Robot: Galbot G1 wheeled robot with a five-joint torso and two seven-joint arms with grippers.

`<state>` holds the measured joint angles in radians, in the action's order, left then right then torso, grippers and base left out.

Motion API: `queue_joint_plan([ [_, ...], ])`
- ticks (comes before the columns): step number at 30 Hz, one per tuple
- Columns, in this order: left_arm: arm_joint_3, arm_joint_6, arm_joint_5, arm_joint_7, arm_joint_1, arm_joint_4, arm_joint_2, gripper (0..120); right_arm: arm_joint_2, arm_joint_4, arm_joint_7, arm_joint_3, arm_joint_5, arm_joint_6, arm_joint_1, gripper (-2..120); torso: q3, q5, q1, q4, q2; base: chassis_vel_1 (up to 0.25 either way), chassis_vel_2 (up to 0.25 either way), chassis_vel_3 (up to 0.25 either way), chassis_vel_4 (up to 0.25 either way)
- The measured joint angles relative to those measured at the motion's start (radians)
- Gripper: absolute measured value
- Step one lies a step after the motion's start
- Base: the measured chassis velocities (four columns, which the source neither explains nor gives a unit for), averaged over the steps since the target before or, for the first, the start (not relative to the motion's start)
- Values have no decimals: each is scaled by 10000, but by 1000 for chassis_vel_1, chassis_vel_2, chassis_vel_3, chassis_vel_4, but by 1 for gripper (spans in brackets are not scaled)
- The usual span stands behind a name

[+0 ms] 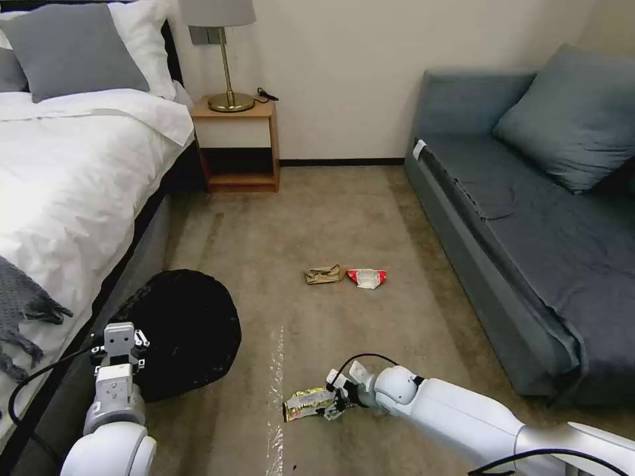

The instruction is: Pick up the trash bin, then pick up the garbage on the floor and place it into the trash bin.

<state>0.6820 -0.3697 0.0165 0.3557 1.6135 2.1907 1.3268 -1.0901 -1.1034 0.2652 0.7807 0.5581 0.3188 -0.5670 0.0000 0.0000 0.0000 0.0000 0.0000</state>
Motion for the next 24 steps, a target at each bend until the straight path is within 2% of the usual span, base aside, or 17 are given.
queue_joint_plan([
  [4, -4, 37, -12, 1, 33, 7, 41, 3, 0, 140, 63, -68, -79, -36, -37, 92, 0, 0, 1, 0, 0, 0, 0, 0, 0],
  [6, 0, 68, -13, 5, 50, -14, 66, 3, -2, 211, 114, -133, -144, -78, -80, 81, -2, -6, -1, -3, 2, 0, 0, 0, 0],
  [7, 0, 68, -13, 5, 50, -14, 66, 3, -2, 211, 114, -133, -144, -78, -80, 81, -2, -6, -1, -3, 2, 0, 0, 0, 0],
  [10, -4, 92, -10, 5, 52, -47, 69, 3, -6, 229, 120, -220, -176, -92, -117, 67, -3, -3, -1, -5, 3, 0, 0, 0, 0],
  [11, -4, 92, -10, 5, 52, -47, 69, 3, -6, 229, 120, -220, -176, -92, -117, 67, -3, -3, -1, -5, 3, 0, 0, 0, 0],
  [13, -7, 105, -3, 5, 40, -84, 69, 3, -4, 226, 132, -239, -178, -95, -117, 56, -2, -3, -1, -3, 3, 0, 0, 0, 0],
  [14, -7, 105, -3, 5, 40, -84, 69, 3, -4, 226, 132, -239, -178, -95, -117, 56, -2, -3, -1, -3, 3, 0, 0, 0, 0],
  [17, 2, 127, 17, 5, 32, -109, 44, 3, 22, 209, 135, -280, -179, -96, -138, 41, -2, 0, -1, 1, 3, 0, 0, 0, 0],
  [18, 2, 127, 17, 5, 32, -109, 44, 3, 22, 209, 135, -280, -179, -96, -138, 41, -2, 0, -1, 1, 3, 0, 0, 0, 0],
  [21, 12, 140, 33, 5, 31, -148, 29, 3, 61, 186, 140, -420, -177, -96, -183, 28, 0, 4, 0, 3, 2, 0, 0, 0, 0],
  [22, 12, 140, 33, 5, 31, -148, 29, 3, 61, 186, 140, -420, -177, -96, -183, 28, 0, 4, 0, 3, 2, 0, 0, 0, 0],
  [23, 12, 152, 36, 5, 28, -177, 29, 3, 81, 184, 141, -468, -180, -102, -185, 21, 0, 3, 0, 3, 1, 0, 0, 0, 0],
  [24, 12, 152, 36, 5, 28, -177, 29, 3, 81, 184, 141, -468, -180, -102, -185, 21, 0, 3, 0, 3, 1, 0, 0, 0, 0],
])
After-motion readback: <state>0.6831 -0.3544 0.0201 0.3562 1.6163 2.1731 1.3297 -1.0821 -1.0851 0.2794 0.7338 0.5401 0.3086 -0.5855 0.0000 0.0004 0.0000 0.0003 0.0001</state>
